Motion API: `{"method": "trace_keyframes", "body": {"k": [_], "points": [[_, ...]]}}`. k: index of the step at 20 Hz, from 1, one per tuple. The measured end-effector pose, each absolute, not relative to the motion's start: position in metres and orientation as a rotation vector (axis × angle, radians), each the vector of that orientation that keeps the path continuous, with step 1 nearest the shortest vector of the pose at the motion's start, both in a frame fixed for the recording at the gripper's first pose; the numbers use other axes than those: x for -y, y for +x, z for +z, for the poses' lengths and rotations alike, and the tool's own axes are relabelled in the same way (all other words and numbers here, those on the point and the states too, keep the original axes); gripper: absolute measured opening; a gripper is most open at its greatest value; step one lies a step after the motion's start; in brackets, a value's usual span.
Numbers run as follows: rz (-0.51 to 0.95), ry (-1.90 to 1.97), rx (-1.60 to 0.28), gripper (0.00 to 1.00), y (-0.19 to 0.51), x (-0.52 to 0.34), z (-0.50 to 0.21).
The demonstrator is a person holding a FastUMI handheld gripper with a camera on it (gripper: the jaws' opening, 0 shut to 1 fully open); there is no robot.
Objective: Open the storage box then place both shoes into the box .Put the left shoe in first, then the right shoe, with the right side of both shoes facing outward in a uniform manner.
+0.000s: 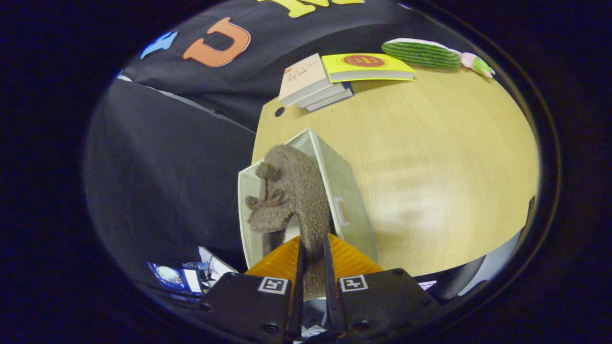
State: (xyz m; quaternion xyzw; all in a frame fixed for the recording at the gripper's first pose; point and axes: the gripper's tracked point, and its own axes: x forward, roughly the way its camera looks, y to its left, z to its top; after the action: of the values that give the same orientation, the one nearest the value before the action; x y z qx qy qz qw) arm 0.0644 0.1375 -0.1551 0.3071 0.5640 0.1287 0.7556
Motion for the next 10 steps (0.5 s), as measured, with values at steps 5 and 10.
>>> {"method": "trace_keyframes", "body": {"k": [5,10], "points": [[0.29,0.694,-1.055,0.56,0.077,-0.132,-0.119],[0.241,0.523,-0.789,0.79,0.088,-0.1,-0.075]]}}
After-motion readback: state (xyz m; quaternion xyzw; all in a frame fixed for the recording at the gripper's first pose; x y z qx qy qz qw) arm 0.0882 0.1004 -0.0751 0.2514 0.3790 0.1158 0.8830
